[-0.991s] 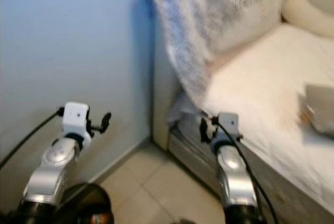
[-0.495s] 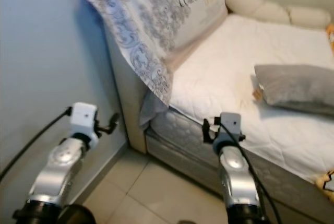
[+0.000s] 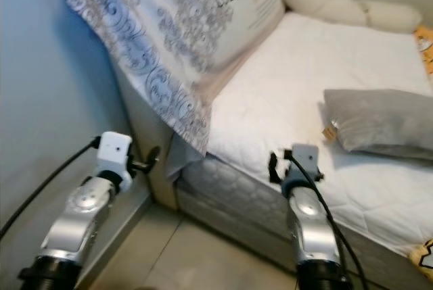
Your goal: Clean up the room
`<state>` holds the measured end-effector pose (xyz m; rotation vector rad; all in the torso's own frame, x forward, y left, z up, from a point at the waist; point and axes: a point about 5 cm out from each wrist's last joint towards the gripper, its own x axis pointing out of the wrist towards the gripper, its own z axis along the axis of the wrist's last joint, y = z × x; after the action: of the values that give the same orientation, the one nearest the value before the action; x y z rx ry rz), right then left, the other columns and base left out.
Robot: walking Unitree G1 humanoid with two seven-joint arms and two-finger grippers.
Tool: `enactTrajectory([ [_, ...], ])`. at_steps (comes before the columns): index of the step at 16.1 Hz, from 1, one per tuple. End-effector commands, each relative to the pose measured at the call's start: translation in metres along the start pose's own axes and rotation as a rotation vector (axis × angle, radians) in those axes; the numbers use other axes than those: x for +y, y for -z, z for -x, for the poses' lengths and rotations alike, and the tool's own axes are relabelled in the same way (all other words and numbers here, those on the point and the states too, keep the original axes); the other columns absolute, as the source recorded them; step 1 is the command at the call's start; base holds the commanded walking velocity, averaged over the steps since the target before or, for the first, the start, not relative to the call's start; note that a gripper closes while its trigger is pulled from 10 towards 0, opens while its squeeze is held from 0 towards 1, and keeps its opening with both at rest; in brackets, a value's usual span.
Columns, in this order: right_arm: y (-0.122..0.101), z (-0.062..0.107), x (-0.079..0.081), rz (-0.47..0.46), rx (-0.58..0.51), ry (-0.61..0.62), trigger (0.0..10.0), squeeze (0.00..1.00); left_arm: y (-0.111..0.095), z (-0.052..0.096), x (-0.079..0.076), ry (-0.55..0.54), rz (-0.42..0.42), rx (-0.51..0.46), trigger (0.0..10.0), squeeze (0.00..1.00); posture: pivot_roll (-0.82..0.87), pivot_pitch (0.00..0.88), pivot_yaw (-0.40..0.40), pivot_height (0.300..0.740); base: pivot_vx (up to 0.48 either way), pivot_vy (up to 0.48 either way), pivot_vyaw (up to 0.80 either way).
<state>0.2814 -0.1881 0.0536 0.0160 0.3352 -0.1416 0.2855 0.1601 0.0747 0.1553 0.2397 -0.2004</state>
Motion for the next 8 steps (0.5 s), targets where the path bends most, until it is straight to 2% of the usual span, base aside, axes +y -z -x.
enactTrajectory([
  [1,0.001,0.001,0.002,-0.006,0.004,-0.007,10.0,1.0,-0.003,-0.001,0.001,0.001,-0.006,-0.008,10.0,0.06,-0.09,0.0,0.001,0.74,0.304,0.0,-0.77],
  [6,-0.001,-0.001,0.003,-0.004,-0.008,-0.009,10.0,1.0,-0.004,-0.002,0.002,0.001,-0.003,-0.008,10.0,0.05,-0.09,0.0,0.0,0.74,0.296,0.0,-0.77],
  [8,-0.012,-0.005,0.007,0.001,-0.05,-0.023,10.0,1.0,-0.011,-0.007,0.006,-0.008,0.01,-0.018,10.0,0.05,-0.08,0.0,-0.007,0.74,0.283,0.0,-0.24],
])
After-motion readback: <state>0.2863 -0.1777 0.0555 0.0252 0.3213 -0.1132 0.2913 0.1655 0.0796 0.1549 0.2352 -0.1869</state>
